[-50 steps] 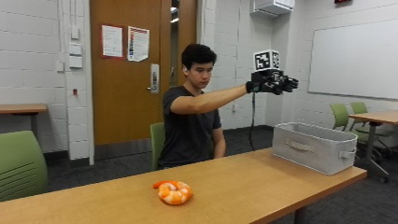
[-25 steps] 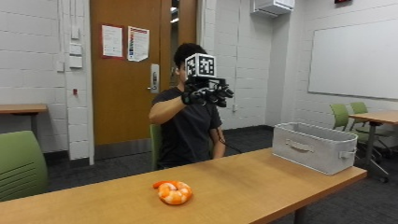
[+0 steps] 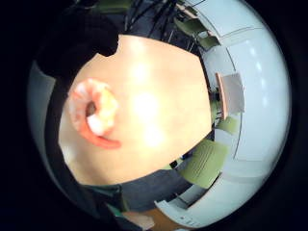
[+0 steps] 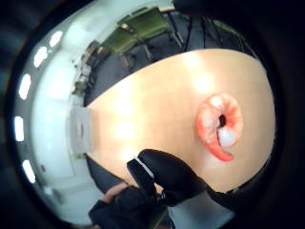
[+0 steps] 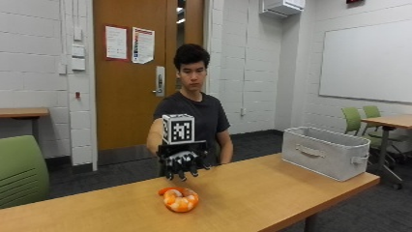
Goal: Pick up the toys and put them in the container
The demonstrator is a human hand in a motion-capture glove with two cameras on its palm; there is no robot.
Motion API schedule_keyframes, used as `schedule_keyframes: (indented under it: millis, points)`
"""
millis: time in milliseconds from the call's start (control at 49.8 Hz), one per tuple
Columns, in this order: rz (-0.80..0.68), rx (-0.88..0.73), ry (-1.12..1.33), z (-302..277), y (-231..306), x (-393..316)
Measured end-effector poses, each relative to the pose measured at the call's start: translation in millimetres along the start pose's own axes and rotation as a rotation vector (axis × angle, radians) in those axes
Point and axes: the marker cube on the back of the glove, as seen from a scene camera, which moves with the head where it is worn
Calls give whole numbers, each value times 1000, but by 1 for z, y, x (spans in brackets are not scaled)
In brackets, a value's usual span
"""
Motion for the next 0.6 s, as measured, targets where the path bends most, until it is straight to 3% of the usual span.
schedule_keyframes:
  millis: [602]
  points:
    - [106,-75,44,103,-1,-1]
